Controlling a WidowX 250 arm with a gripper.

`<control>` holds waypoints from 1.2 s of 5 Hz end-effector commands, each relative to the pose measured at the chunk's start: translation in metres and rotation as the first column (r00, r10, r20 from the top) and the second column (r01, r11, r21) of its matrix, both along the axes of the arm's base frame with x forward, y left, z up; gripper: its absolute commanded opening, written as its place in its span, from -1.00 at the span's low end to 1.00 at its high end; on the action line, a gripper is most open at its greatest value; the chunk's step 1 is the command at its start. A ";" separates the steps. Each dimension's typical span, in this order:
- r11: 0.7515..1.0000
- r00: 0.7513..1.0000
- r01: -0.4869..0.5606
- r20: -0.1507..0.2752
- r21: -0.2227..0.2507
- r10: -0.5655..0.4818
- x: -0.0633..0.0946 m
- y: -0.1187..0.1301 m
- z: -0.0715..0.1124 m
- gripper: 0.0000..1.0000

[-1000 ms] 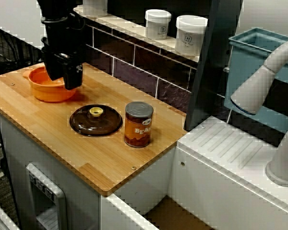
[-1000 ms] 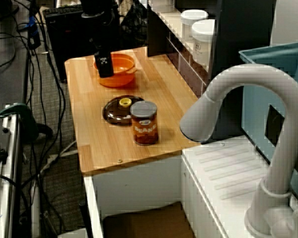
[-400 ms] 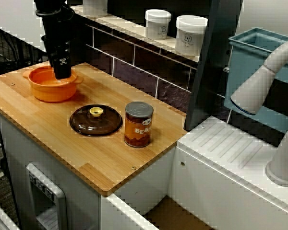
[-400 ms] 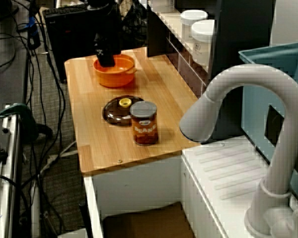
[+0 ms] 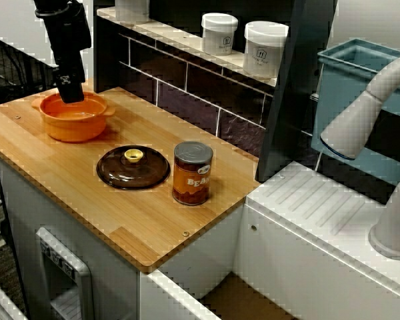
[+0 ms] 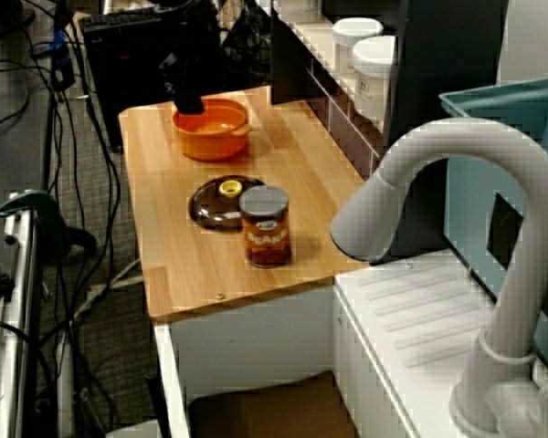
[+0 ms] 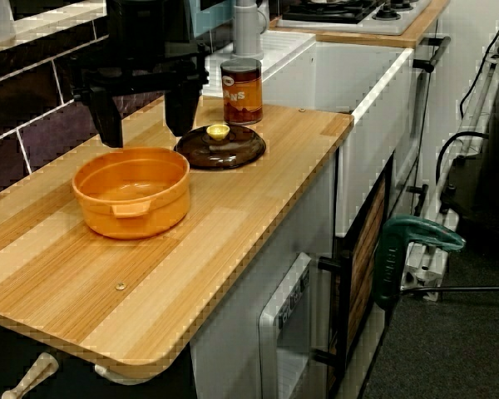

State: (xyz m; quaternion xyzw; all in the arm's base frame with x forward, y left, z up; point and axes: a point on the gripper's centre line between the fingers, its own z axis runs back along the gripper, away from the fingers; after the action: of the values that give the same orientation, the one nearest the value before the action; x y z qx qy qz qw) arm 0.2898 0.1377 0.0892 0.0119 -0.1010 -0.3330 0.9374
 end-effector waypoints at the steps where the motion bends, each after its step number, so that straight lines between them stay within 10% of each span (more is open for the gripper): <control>1: 0.999 0.999 0.051 -0.004 0.005 -0.051 -0.011 0.001 0.009 1.00; 6: 0.996 0.997 -0.042 -0.063 0.073 0.047 -0.004 -0.005 -0.050 1.00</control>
State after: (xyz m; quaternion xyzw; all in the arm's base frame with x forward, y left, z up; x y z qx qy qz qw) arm 0.2802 0.1294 0.0308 0.0277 -0.0481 -0.3170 0.9468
